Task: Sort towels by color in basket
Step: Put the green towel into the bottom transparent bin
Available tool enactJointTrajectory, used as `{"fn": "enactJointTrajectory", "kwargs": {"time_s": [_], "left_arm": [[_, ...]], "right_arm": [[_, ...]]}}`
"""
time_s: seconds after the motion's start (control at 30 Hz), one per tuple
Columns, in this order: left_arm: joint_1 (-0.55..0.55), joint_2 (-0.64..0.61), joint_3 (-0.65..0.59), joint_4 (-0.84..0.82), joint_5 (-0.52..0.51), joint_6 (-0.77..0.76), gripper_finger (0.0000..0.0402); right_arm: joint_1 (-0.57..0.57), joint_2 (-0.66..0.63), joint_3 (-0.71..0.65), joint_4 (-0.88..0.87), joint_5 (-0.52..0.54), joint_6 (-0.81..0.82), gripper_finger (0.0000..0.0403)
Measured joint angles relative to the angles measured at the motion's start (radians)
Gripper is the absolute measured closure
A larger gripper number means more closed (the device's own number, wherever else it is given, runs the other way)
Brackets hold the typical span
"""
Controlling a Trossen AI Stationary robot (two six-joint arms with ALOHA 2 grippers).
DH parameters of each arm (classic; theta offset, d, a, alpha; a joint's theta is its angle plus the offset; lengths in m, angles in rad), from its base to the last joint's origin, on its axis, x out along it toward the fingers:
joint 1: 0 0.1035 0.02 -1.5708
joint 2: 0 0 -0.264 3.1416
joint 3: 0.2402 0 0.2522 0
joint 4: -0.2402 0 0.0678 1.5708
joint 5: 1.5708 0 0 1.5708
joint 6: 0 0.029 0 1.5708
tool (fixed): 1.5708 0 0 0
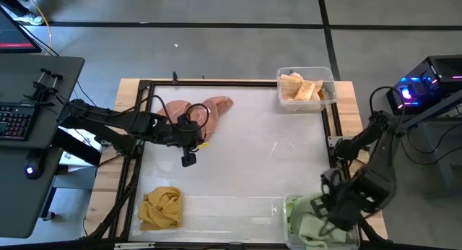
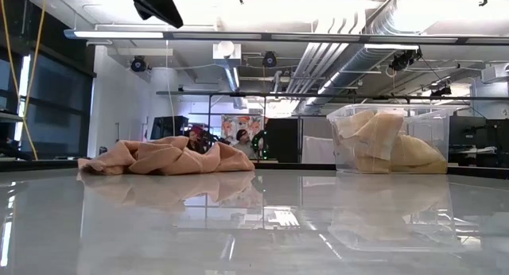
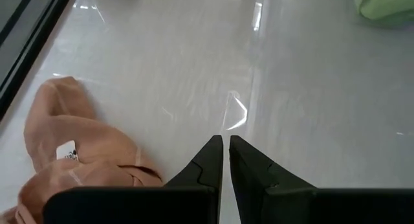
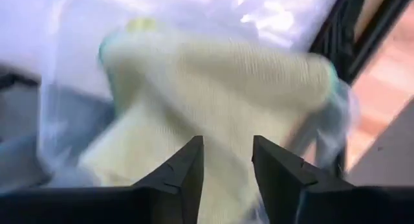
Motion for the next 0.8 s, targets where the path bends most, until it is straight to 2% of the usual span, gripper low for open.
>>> {"fn": "enactJointTrajectory", "kwargs": {"time_s": [0.13, 0.27, 0.4, 0.57, 0.67, 0.8], "left_arm": [[0.000, 0.000, 0.000, 0.017, 0.000, 0.013, 0.0385], [0.000, 0.000, 0.000, 0.036, 0.000, 0.013, 0.0385], [0.000, 0.000, 0.000, 0.045, 0.000, 0.013, 0.0385], [0.000, 0.000, 0.000, 0.047, 0.003, 0.013, 0.0385], [0.000, 0.000, 0.000, 0.048, 0.003, 0.013, 0.0385], [0.000, 0.000, 0.000, 0.048, 0.004, 0.013, 0.0385]], "right_arm": [[-0.052, -0.009, -0.150, -0.003, 0.007, 0.013, 0.0297], [-0.079, -0.009, -0.257, 0.076, -0.005, -0.036, 0.0319], [-0.088, -0.010, -0.267, 0.218, -0.067, -0.113, 0.0341], [-0.050, -0.010, -0.241, 0.327, -0.081, -0.115, 0.0367], [-0.005, 0.002, -0.259, 0.338, -0.041, -0.075, 0.0382], [0.038, 0.011, -0.333, 0.366, -0.046, 0.019, 0.0399]]}}
